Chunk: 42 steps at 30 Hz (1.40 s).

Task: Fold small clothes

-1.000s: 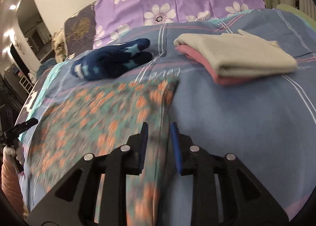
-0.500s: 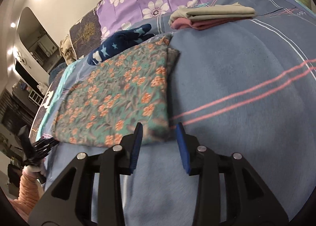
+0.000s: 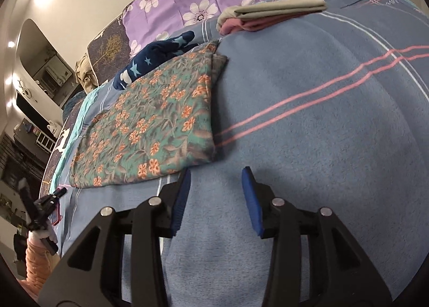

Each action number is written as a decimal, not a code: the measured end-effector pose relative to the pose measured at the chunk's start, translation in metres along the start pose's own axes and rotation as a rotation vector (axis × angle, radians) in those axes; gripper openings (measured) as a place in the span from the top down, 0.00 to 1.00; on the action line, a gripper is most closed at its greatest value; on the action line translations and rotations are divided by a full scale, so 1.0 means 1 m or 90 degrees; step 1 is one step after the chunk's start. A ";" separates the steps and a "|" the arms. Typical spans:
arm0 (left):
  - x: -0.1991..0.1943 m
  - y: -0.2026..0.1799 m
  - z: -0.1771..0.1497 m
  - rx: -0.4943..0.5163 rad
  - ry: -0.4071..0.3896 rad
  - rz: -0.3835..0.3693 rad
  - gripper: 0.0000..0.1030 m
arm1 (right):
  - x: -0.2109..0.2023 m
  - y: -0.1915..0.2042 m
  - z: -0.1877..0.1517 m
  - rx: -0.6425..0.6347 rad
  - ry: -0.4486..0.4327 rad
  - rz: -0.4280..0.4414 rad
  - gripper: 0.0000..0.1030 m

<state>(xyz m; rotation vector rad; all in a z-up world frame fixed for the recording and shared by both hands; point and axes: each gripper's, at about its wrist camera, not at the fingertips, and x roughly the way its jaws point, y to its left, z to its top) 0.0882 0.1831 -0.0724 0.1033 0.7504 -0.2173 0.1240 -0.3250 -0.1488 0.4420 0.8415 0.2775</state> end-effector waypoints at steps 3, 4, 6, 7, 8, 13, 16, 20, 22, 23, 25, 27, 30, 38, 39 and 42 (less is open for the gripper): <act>0.002 -0.036 0.029 0.002 -0.028 -0.087 0.90 | -0.001 -0.001 0.001 -0.009 -0.004 0.013 0.60; 0.005 -0.054 0.037 0.015 -0.031 -0.113 0.83 | -0.001 -0.002 0.000 -0.011 -0.003 0.015 0.60; 0.020 -0.096 0.054 0.049 -0.026 -0.169 0.76 | -0.001 -0.006 0.002 -0.017 0.000 0.021 0.60; 0.027 -0.117 0.059 0.065 -0.020 -0.191 0.75 | -0.001 -0.008 0.004 -0.019 0.002 0.025 0.60; 0.033 -0.138 0.063 0.080 -0.012 -0.212 0.75 | -0.001 -0.011 0.007 -0.018 0.004 0.031 0.60; 0.082 -0.244 0.085 0.149 0.046 -0.271 0.70 | 0.000 -0.032 0.034 0.003 0.018 -0.013 0.83; 0.099 -0.297 0.091 0.184 0.059 -0.242 0.63 | 0.008 -0.041 0.056 0.005 0.038 -0.011 0.84; 0.117 -0.339 0.102 0.180 0.065 -0.202 0.50 | 0.034 -0.029 0.084 -0.075 0.079 -0.009 0.84; 0.121 -0.355 0.110 0.180 0.052 -0.165 0.45 | 0.046 -0.024 0.092 -0.091 0.088 0.013 0.84; 0.121 -0.361 0.112 0.182 0.048 -0.150 0.43 | 0.052 -0.023 0.096 -0.093 0.085 0.025 0.84; 0.126 -0.376 0.116 0.191 0.041 -0.110 0.36 | 0.061 -0.027 0.098 -0.086 0.070 0.051 0.82; 0.130 -0.388 0.115 0.211 0.048 -0.078 0.36 | 0.070 -0.039 0.092 -0.063 0.061 0.082 0.81; 0.137 -0.388 0.115 0.215 0.061 -0.041 0.40 | 0.074 -0.056 0.086 -0.034 0.054 0.128 0.84; 0.128 -0.328 0.122 0.067 0.080 -0.050 0.83 | 0.069 -0.060 0.085 -0.035 0.056 0.167 0.75; 0.131 -0.326 0.122 0.057 0.086 -0.060 0.83 | 0.069 -0.061 0.085 -0.033 0.057 0.170 0.75; 0.136 -0.326 0.119 0.041 0.109 -0.102 0.83 | 0.068 -0.063 0.086 -0.032 0.058 0.175 0.74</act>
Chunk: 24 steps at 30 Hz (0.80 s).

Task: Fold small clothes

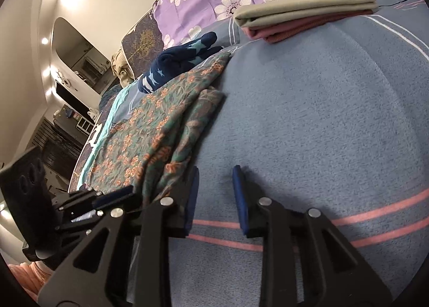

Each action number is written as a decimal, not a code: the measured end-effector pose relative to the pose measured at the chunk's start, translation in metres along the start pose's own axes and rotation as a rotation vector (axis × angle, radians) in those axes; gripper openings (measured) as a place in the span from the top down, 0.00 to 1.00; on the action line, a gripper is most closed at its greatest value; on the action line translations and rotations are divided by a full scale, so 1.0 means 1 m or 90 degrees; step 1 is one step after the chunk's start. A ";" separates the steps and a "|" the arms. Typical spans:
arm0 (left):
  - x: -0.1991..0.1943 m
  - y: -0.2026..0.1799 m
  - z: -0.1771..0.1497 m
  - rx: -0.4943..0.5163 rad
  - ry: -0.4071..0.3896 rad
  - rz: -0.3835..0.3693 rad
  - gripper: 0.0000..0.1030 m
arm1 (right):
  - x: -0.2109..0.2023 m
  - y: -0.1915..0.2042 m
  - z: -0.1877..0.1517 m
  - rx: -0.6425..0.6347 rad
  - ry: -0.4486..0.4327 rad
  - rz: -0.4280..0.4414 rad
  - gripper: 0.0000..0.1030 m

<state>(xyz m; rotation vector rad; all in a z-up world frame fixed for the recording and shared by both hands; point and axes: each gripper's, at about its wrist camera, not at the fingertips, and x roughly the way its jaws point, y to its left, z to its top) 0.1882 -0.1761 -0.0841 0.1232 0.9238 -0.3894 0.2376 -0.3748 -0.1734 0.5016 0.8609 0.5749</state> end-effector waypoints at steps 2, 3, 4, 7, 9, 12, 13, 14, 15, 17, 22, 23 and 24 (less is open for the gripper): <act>0.001 -0.003 0.000 -0.005 0.008 -0.019 0.82 | 0.000 0.001 0.000 -0.002 0.000 0.000 0.74; 0.003 -0.005 -0.001 -0.004 0.017 -0.029 0.80 | 0.001 0.001 0.000 -0.003 0.001 -0.001 0.73; 0.005 -0.008 -0.001 -0.004 0.021 -0.033 0.77 | 0.001 0.002 0.000 -0.005 0.001 -0.003 0.73; 0.005 -0.012 -0.002 0.005 0.024 -0.043 0.75 | 0.003 0.008 0.004 -0.001 0.013 -0.021 0.71; 0.005 -0.013 -0.003 0.015 0.026 -0.044 0.75 | 0.008 0.014 0.010 0.014 0.039 -0.014 0.68; 0.006 -0.011 -0.004 0.016 0.026 -0.048 0.82 | 0.025 0.029 0.028 0.018 0.095 -0.022 0.68; 0.006 -0.010 -0.004 0.012 0.026 -0.052 0.82 | 0.033 0.037 0.038 -0.011 0.102 -0.053 0.68; 0.006 -0.009 -0.005 0.005 0.025 -0.058 0.82 | 0.041 0.042 0.046 -0.038 0.108 -0.077 0.68; 0.006 -0.007 -0.005 0.001 0.025 -0.061 0.82 | 0.052 0.041 0.055 -0.043 0.118 -0.088 0.68; 0.005 -0.006 -0.006 -0.007 0.022 -0.072 0.82 | 0.068 0.028 0.066 0.009 0.136 -0.062 0.68; 0.004 -0.005 -0.009 -0.010 0.018 -0.124 0.83 | 0.092 0.002 0.090 0.127 0.122 0.036 0.96; 0.003 -0.005 -0.009 -0.009 0.015 -0.139 0.83 | 0.087 0.003 0.093 0.135 0.097 0.059 0.96; 0.002 -0.005 -0.009 -0.005 0.010 -0.164 0.83 | 0.079 0.009 0.097 0.127 0.069 0.089 0.96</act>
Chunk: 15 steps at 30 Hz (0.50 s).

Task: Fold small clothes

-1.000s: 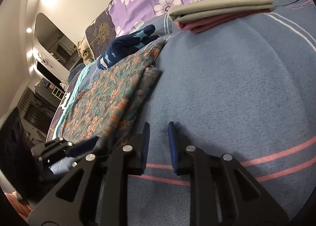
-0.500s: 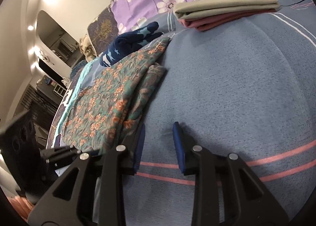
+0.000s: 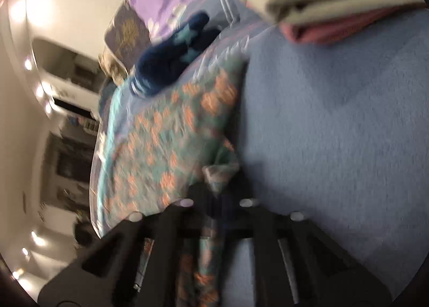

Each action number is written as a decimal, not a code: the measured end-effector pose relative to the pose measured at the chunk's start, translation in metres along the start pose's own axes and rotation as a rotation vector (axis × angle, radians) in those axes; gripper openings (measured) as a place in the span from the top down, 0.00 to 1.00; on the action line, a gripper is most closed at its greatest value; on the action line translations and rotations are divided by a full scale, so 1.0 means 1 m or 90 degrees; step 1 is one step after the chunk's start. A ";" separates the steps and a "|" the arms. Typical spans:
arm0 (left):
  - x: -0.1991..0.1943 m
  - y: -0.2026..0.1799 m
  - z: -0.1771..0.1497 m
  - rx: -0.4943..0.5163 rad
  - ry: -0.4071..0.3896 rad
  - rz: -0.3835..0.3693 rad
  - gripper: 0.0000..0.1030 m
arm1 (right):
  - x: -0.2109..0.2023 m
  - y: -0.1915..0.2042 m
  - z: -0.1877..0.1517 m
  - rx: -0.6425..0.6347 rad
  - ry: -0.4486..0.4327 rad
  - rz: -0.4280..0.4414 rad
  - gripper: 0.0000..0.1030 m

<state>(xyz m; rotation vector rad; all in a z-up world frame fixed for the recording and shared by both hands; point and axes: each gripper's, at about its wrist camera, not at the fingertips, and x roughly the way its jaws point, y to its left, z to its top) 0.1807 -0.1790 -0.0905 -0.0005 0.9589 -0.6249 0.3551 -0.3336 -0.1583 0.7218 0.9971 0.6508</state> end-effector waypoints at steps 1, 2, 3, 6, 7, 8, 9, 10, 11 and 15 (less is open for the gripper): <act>-0.001 -0.002 -0.001 0.007 -0.002 -0.018 0.83 | -0.009 0.012 -0.001 -0.037 -0.030 0.012 0.96; 0.001 -0.005 -0.001 0.017 0.000 -0.029 0.83 | -0.011 0.021 -0.003 -0.074 -0.049 -0.007 0.96; 0.006 -0.010 -0.002 0.033 0.004 -0.015 0.83 | -0.008 0.025 -0.003 -0.098 -0.050 -0.038 0.96; 0.018 -0.017 -0.004 0.046 0.014 0.000 0.82 | 0.017 0.006 -0.005 -0.129 -0.031 -0.165 0.94; 0.018 -0.018 -0.003 0.050 0.013 0.000 0.82 | 0.017 -0.004 -0.006 -0.113 -0.033 -0.143 0.96; 0.017 -0.019 -0.004 0.053 0.013 -0.001 0.82 | 0.015 -0.010 -0.006 -0.095 -0.036 -0.115 0.95; 0.017 -0.020 -0.005 0.057 0.012 -0.002 0.82 | 0.011 -0.014 -0.004 -0.077 -0.036 -0.091 0.95; 0.017 -0.021 -0.006 0.061 0.011 -0.003 0.82 | 0.005 -0.014 -0.002 -0.062 -0.037 -0.083 0.89; 0.017 -0.023 -0.007 0.067 0.011 -0.001 0.82 | -0.001 -0.011 -0.001 -0.059 -0.047 -0.086 0.85; 0.015 -0.030 -0.010 0.092 0.013 0.006 0.82 | -0.013 -0.008 0.004 -0.041 -0.049 -0.042 0.49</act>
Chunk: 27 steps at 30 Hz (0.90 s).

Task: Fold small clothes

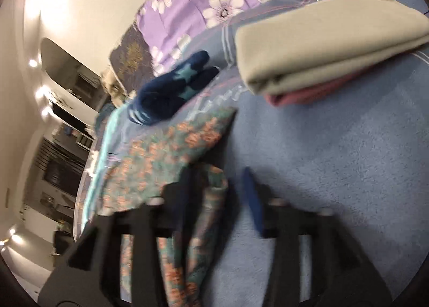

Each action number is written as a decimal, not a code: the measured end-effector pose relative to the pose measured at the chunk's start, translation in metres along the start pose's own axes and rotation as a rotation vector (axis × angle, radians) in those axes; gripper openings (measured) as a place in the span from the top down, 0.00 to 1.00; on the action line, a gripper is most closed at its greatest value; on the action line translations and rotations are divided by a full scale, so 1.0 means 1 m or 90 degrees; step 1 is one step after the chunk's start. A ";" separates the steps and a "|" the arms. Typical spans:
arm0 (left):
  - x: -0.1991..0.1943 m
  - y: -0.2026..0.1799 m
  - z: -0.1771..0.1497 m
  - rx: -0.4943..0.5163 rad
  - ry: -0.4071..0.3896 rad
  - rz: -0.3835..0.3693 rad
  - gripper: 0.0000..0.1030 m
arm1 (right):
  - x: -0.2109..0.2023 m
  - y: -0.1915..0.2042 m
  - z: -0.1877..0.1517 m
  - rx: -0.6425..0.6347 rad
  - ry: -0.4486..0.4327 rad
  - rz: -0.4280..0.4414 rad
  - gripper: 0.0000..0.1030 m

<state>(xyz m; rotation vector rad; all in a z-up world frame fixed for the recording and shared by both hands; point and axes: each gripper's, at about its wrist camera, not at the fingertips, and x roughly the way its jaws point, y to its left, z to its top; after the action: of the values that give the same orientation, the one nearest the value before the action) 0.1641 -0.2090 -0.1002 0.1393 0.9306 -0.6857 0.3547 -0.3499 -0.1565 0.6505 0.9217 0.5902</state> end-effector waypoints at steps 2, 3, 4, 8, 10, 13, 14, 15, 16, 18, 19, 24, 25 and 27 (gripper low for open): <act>-0.002 -0.003 -0.003 0.005 0.000 0.002 0.82 | 0.011 0.000 0.002 0.019 0.043 0.021 0.48; -0.002 -0.003 -0.003 0.009 0.001 0.004 0.82 | 0.020 0.004 0.004 0.011 0.060 0.009 0.47; -0.002 -0.004 -0.003 0.013 0.002 0.007 0.82 | 0.032 0.011 0.006 -0.011 0.081 -0.014 0.47; -0.003 -0.011 -0.002 0.021 0.004 0.013 0.82 | 0.041 0.025 0.018 0.022 0.098 -0.003 0.38; -0.002 -0.012 -0.002 0.021 0.005 0.012 0.82 | 0.039 0.029 0.020 0.018 0.098 0.013 0.36; -0.003 -0.016 -0.003 0.018 0.003 0.006 0.82 | 0.032 0.024 0.014 0.013 0.091 0.009 0.35; -0.002 -0.017 -0.002 0.017 0.002 0.004 0.81 | 0.032 0.021 0.014 0.023 0.086 0.021 0.35; -0.002 -0.018 -0.003 0.016 0.001 0.002 0.81 | 0.030 0.014 0.014 0.042 0.080 0.038 0.35; -0.002 -0.017 -0.003 0.016 0.001 0.000 0.81 | 0.031 0.010 0.015 0.056 0.077 0.051 0.35; -0.003 -0.019 -0.003 0.019 0.000 -0.001 0.79 | 0.032 0.003 0.019 0.080 0.075 0.083 0.35; -0.003 -0.018 -0.004 0.021 0.000 -0.001 0.78 | 0.033 0.002 0.020 0.091 0.071 0.114 0.35; -0.002 -0.021 -0.005 0.027 -0.001 -0.002 0.76 | 0.031 0.011 0.025 0.076 0.076 0.132 0.33; -0.002 -0.021 -0.005 0.026 -0.001 -0.002 0.76 | 0.032 0.015 0.026 0.055 0.077 0.097 0.33; -0.001 -0.022 -0.005 0.027 0.001 -0.003 0.76 | 0.039 0.021 0.027 0.024 0.082 0.045 0.33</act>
<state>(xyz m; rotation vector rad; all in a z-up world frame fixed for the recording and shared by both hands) 0.1465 -0.2237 -0.0985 0.1745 0.9181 -0.7094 0.3923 -0.3154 -0.1495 0.6877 1.0351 0.6856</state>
